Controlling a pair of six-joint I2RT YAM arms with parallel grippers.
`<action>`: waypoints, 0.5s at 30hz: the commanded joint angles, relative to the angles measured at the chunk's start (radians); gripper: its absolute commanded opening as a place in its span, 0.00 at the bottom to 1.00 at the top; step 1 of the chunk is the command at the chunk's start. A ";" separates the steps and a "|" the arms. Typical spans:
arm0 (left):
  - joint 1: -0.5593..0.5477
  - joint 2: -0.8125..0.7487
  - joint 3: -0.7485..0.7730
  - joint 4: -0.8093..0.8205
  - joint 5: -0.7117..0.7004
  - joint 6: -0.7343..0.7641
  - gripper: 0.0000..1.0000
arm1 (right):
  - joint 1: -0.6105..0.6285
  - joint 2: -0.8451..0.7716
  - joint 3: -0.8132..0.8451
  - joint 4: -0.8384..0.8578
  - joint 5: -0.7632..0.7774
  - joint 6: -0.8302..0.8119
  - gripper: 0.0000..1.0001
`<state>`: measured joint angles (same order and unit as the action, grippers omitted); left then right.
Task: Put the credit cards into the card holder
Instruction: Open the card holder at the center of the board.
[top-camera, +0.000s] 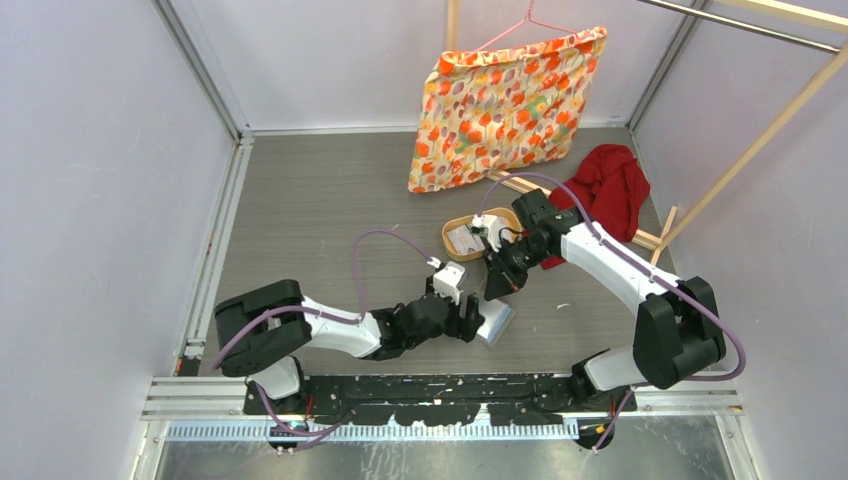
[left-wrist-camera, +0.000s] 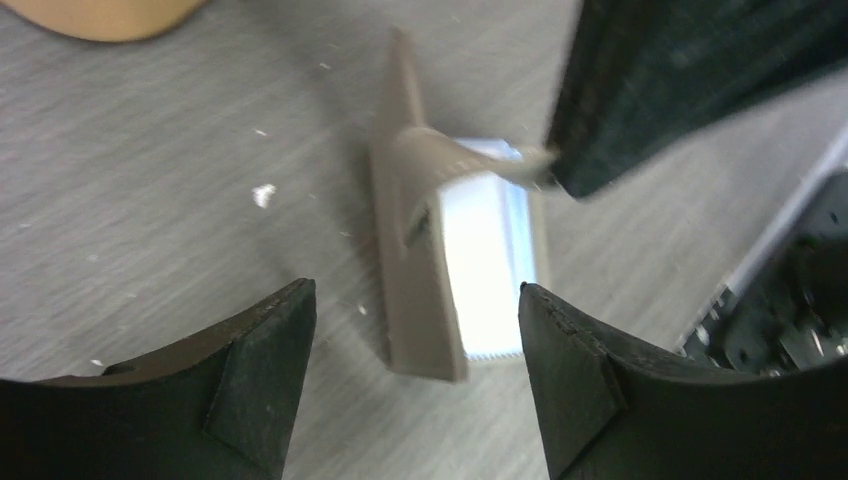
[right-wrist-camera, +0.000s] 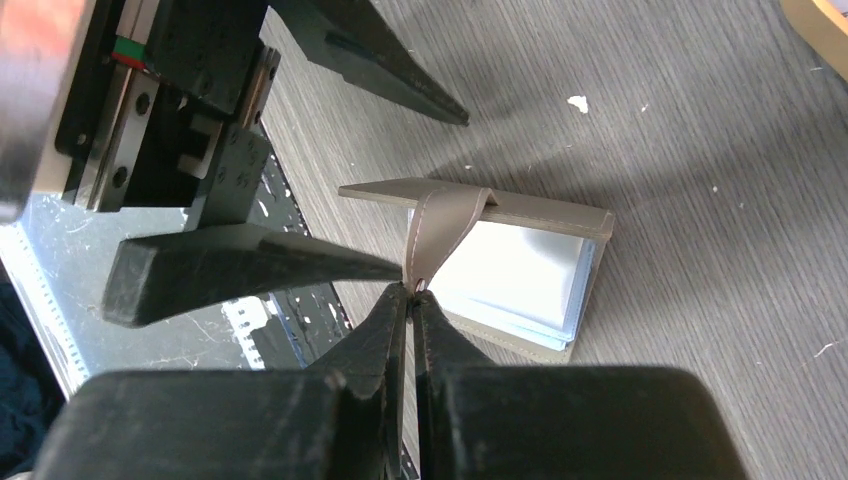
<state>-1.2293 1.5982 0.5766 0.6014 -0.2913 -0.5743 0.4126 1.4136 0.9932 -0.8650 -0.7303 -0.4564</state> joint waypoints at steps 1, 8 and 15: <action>0.002 0.020 0.065 -0.045 -0.218 -0.054 0.68 | 0.009 0.006 0.037 0.029 -0.003 0.025 0.09; 0.007 0.024 0.009 0.007 -0.182 -0.231 0.00 | 0.010 -0.016 0.047 0.011 0.021 0.018 0.46; 0.019 0.032 -0.174 0.131 -0.179 -0.645 0.00 | -0.019 -0.102 0.003 -0.023 0.012 -0.055 0.79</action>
<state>-1.2152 1.6211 0.4828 0.6621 -0.4374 -0.9424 0.4026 1.3865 1.0023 -0.8722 -0.7078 -0.4549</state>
